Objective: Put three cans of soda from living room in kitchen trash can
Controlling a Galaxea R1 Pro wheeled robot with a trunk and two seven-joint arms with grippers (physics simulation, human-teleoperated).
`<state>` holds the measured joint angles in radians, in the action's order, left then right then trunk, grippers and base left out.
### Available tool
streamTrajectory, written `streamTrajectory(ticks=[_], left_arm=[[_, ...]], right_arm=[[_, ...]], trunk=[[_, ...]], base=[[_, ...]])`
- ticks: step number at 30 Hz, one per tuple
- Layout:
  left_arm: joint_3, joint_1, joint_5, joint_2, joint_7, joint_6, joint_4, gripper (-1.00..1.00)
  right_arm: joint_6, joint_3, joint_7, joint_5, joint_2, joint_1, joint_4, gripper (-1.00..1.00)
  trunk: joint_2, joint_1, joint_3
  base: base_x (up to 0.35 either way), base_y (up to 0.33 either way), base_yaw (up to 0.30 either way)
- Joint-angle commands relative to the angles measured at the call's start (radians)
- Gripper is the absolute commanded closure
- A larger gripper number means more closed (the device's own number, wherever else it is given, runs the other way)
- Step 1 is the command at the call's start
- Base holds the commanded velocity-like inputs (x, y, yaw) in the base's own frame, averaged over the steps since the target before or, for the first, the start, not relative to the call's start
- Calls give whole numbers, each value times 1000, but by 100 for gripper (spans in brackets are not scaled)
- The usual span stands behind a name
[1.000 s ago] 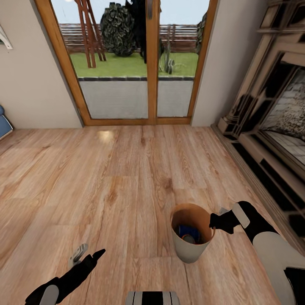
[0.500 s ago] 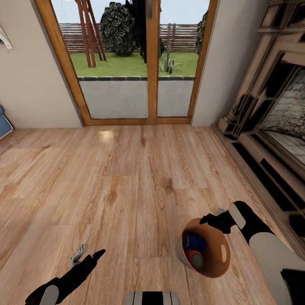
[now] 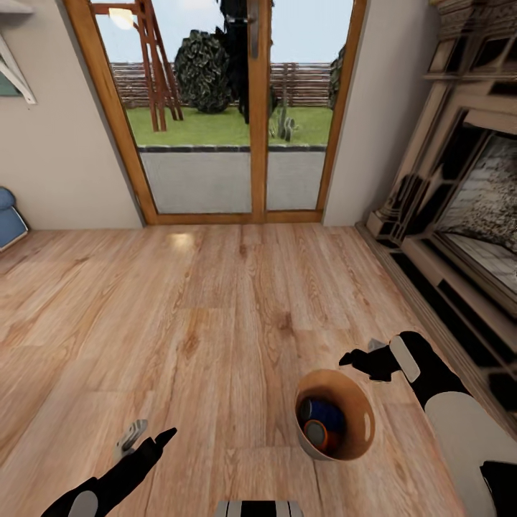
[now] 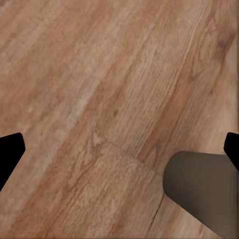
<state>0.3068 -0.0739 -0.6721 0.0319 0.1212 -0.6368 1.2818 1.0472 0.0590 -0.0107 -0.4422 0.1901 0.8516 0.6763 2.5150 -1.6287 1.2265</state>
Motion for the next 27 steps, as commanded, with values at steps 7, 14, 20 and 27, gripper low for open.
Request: streamTrajectory(ticks=[7,14,20,27], left_arm=[[-6,1,0,1,0,-2,47,-100],[-92,-10,38,4,-19,-22,145,-100],[-117,-93,46,11,-149,-92,155,-100],[-174,-141,42,17,-380,-120,137,-100]], right_arm=[[0,0,-1,0,4,-112,265,-100],[0,2,0,7,5,-353,738,-100],[0,6,-2,9,9,-434,871,-100],[-207,7,-3,11,68,-530,914,-100]], trunk=[[-2,3,-27],[-3,6,-54],[-5,9,-77],[-6,12,-105]], base=[[0,0,0],[0,0,0],[0,0,0],[0,0,0]])
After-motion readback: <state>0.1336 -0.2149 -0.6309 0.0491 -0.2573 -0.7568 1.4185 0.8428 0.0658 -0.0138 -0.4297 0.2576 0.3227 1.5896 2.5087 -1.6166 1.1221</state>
